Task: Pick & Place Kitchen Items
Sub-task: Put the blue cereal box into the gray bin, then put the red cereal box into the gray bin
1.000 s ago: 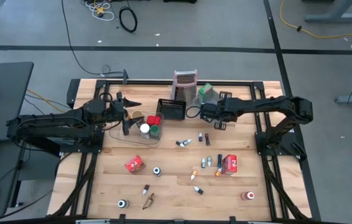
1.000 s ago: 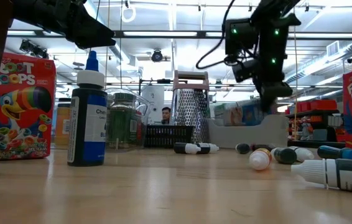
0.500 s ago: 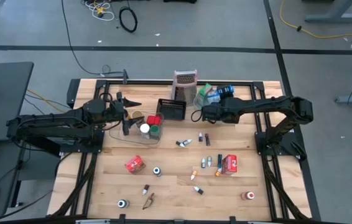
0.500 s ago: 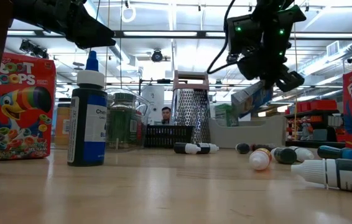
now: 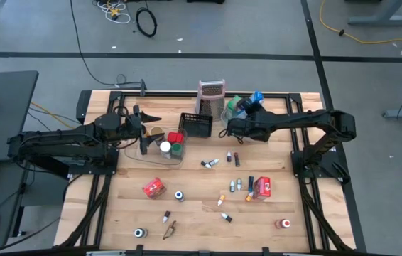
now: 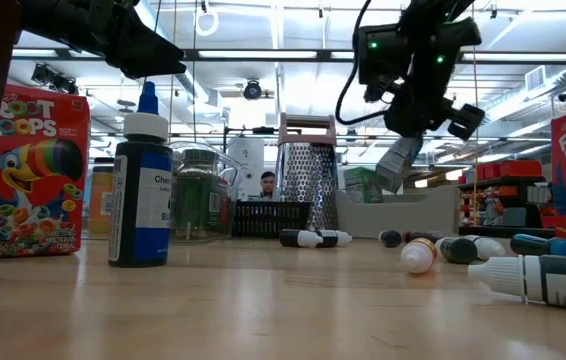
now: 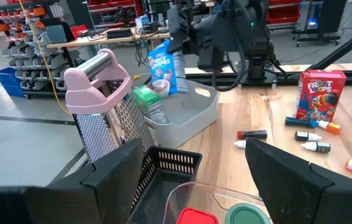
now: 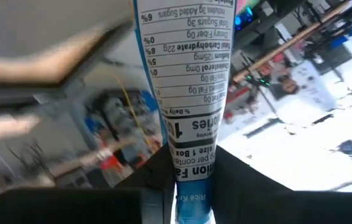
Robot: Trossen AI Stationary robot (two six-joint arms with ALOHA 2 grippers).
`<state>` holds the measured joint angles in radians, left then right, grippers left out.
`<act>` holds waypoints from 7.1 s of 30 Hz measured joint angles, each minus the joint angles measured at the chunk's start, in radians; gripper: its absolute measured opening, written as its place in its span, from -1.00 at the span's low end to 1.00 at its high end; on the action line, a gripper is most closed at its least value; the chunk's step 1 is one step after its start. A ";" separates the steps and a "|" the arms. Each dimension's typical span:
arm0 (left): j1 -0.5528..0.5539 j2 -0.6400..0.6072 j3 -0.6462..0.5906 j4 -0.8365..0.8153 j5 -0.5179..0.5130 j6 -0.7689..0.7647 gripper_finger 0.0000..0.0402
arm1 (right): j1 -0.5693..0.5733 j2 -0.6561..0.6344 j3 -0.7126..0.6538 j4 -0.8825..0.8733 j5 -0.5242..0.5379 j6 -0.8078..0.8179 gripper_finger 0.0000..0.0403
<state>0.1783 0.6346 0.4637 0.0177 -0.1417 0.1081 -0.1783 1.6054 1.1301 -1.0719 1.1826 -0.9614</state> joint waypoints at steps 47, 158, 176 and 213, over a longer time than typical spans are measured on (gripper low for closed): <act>0.000 0.000 0.000 -0.005 0.000 -0.079 0.45 | 0.122 0.021 0.000 0.356 0.010 0.496 -0.04; 0.000 0.000 0.000 -0.001 0.000 -0.079 0.45 | 0.148 -0.349 -0.120 0.740 -0.939 0.674 -0.42; 0.000 0.000 0.000 0.000 0.000 -0.079 0.45 | 0.226 -0.341 -0.121 0.442 -1.376 0.958 0.29; 0.000 0.000 0.000 -0.004 0.000 0.119 0.45 | 0.330 -0.343 -0.360 0.327 -1.969 0.237 0.07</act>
<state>0.1781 0.6346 0.4636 0.0133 -0.1417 0.2269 0.1516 1.2625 0.7698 -0.7449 -0.7860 -0.7240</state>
